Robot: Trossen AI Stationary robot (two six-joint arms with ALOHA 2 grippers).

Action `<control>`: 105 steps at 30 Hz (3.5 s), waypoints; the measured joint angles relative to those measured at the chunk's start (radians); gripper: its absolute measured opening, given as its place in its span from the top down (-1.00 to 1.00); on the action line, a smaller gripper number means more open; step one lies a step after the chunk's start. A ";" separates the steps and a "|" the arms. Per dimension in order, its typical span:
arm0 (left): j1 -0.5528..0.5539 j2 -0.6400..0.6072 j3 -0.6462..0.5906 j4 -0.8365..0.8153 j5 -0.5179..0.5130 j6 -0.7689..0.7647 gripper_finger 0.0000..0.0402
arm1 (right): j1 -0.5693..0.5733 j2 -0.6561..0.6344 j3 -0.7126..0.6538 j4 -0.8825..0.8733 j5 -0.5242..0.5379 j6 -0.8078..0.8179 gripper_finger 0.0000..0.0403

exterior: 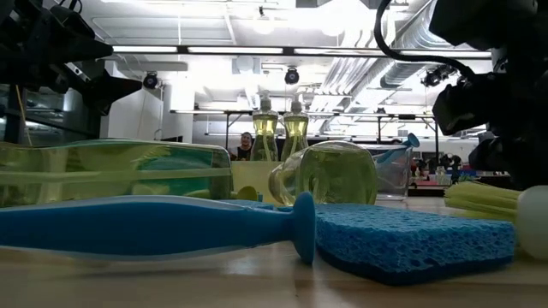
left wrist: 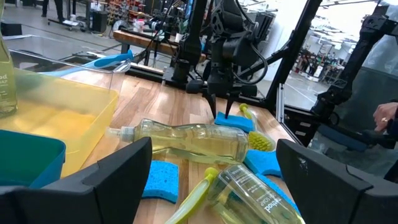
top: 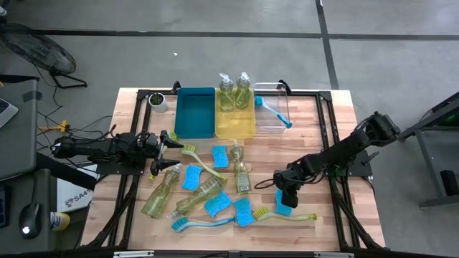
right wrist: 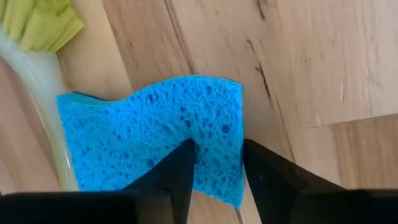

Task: Pick & Place Kitchen Sink Supplies
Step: Put the blue sponge into the blue bin

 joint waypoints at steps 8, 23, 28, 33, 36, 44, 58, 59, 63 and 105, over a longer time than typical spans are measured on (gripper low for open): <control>0.000 0.000 0.000 0.000 0.000 0.000 -0.69 | -0.001 0.002 -0.002 -0.005 0.012 0.000 0.75; 0.000 0.000 0.000 0.000 0.000 0.000 -0.69 | -0.002 0.008 0.073 -0.025 0.104 -0.031 0.98; 0.000 0.000 0.000 0.000 0.000 0.000 -0.69 | -0.003 0.008 0.151 -0.080 0.190 -0.089 0.99; 0.000 0.000 0.000 0.000 0.000 0.000 -0.69 | -0.003 0.007 0.257 -0.171 0.271 -0.139 0.99; 0.000 0.000 0.000 0.000 0.000 0.000 -0.69 | -0.013 0.007 0.324 -0.209 0.326 -0.177 1.00; 0.000 0.000 0.000 0.000 0.000 0.000 -0.69 | -0.085 0.006 0.438 -0.224 0.464 -0.344 1.00; 0.000 0.000 0.000 0.000 0.000 0.000 -0.69 | -0.174 0.005 0.448 -0.022 0.574 -0.535 1.00; 0.000 0.000 0.000 0.000 0.000 0.000 -0.69 | -0.173 0.005 0.448 -0.013 0.585 -0.549 1.00; 0.000 0.000 0.000 0.000 0.000 0.000 -0.69 | -0.173 0.005 0.448 0.021 0.669 -0.603 1.00; 0.000 0.000 0.000 0.003 -0.016 -0.030 -0.69 | -0.173 0.004 -0.017 1.217 0.751 -1.142 1.00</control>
